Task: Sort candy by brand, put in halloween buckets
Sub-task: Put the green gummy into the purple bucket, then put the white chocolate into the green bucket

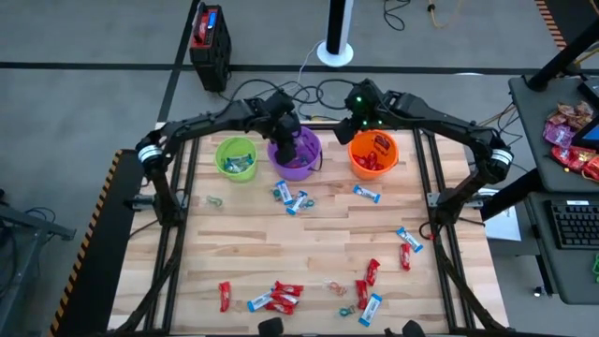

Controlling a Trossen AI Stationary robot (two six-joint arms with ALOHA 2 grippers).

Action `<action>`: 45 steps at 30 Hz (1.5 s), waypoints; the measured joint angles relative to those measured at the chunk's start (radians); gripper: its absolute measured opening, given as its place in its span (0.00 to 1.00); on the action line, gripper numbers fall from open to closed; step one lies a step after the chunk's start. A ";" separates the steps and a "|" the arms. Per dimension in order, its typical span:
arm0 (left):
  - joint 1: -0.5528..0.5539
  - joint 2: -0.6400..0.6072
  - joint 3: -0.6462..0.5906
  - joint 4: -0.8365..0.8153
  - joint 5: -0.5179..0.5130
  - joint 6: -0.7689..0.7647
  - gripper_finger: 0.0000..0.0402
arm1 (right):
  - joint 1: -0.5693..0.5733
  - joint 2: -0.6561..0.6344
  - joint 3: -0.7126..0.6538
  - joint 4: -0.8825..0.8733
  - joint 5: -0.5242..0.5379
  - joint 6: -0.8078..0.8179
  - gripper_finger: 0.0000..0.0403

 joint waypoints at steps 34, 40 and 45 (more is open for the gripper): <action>-0.463 -0.382 0.007 -0.064 -0.484 -0.443 0.28 | 0.456 -0.140 -0.265 -0.409 -0.342 0.400 0.46; -0.611 -0.481 0.006 -0.099 -0.791 -0.448 0.28 | 0.557 -0.240 -0.574 -0.196 -0.175 0.595 0.46; -0.663 -0.574 0.006 -0.201 -0.820 -0.477 0.28 | 0.600 -0.313 -0.742 -0.008 0.037 0.746 0.46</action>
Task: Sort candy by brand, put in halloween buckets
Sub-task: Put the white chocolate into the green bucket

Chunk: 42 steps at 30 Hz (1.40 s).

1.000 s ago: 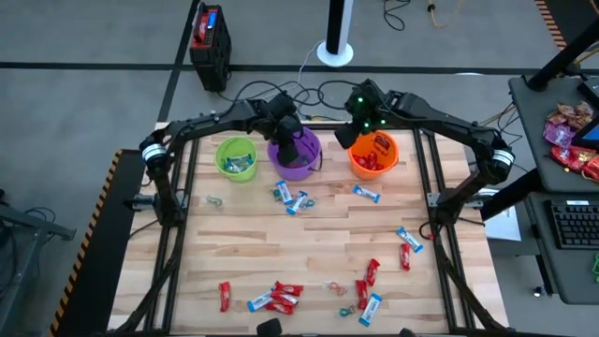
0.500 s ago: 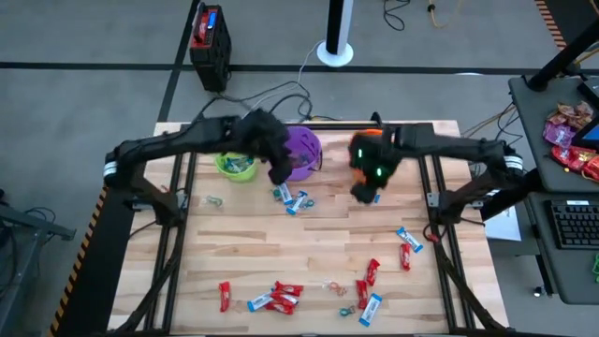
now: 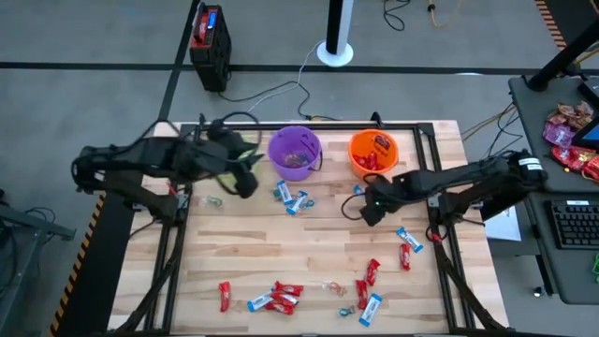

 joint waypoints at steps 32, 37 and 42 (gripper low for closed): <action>-0.034 -0.272 -0.002 -0.142 -0.052 -0.050 0.20 | 0.010 -0.066 -0.407 0.563 0.290 0.232 0.38; -0.034 -0.266 -0.002 -0.142 -0.052 -0.043 0.20 | 0.029 -0.062 -0.348 0.629 0.099 0.130 0.32; -0.034 -0.257 -0.002 -0.142 -0.053 -0.034 0.20 | 0.029 -0.072 -0.214 0.540 0.050 0.044 0.27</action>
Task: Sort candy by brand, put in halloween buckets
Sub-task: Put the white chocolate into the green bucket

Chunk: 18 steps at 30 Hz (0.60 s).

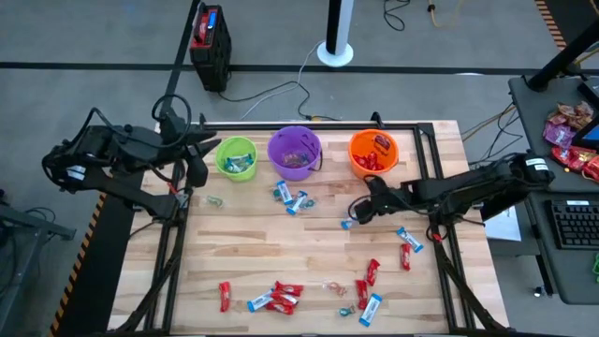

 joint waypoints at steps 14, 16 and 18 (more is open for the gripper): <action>0.000 0.044 0.000 0.000 0.000 0.014 0.20 | 0.018 0.148 0.228 -0.295 -0.065 -1.192 0.38; 0.000 0.051 0.000 0.000 0.000 0.014 0.20 | 0.018 0.191 0.234 -0.292 -0.072 -1.209 0.43; 0.000 0.058 0.000 0.000 0.000 0.011 0.20 | 0.017 0.236 0.234 -0.290 -0.076 -1.223 0.48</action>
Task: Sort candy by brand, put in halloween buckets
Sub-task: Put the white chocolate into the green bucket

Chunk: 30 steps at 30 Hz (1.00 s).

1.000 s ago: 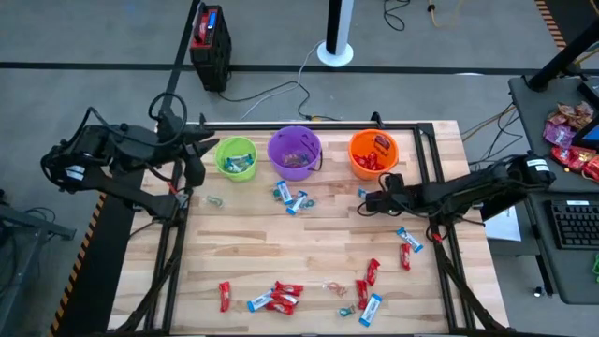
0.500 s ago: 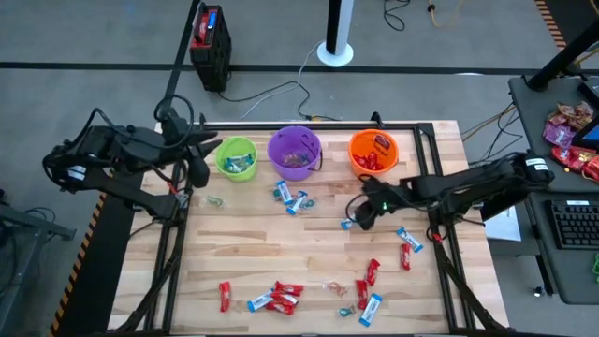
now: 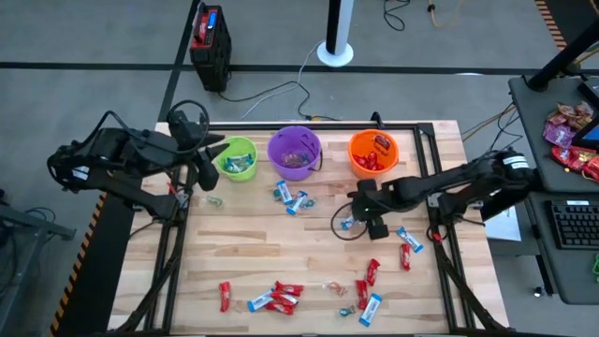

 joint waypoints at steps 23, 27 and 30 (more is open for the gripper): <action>0.000 0.063 0.000 0.014 0.000 -0.034 0.20 | 0.000 0.214 0.002 0.083 -0.039 0.098 0.10; 0.000 0.072 0.000 0.014 0.000 -0.033 0.20 | -0.001 0.184 0.002 0.088 -0.052 0.129 0.05; 0.000 0.079 0.000 0.014 0.000 -0.031 0.20 | -0.003 0.143 -0.002 0.082 -0.055 0.175 0.05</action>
